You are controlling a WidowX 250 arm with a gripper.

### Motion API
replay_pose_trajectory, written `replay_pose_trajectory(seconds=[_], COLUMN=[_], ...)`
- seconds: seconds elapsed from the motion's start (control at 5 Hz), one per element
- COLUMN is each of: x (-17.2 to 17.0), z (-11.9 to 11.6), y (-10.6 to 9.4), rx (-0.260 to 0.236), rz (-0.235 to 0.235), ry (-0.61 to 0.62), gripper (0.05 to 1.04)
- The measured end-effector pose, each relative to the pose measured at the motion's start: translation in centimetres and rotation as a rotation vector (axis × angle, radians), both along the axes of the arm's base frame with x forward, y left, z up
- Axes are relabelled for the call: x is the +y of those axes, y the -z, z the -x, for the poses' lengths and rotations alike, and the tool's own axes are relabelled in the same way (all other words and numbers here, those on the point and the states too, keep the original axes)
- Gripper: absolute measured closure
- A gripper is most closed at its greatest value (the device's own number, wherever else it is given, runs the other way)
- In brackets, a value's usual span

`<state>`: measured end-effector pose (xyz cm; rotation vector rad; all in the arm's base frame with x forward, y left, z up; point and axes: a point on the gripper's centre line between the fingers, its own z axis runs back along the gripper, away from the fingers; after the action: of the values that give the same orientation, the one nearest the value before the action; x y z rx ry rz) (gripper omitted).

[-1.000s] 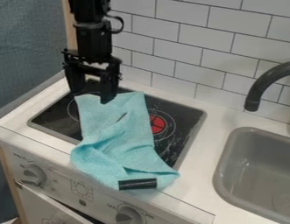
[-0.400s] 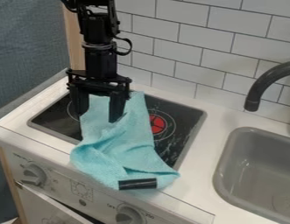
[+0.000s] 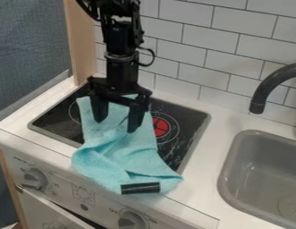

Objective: Unfold the cloth from right to left

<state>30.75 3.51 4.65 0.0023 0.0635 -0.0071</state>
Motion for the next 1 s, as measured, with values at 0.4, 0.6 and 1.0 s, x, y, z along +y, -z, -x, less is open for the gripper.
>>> replay_pose_trajectory(seconds=[0.4,0.6,1.0], x=[-0.4,-0.1,-0.3], z=[-0.9,-1.0,-1.0], y=[2.2,2.8,2.7], rx=[0.039,0.058,0.055], rz=[-0.056,-0.074,-0.044], ry=[0.018,0.011,0.017], gripper=[0.14,0.447,0.93])
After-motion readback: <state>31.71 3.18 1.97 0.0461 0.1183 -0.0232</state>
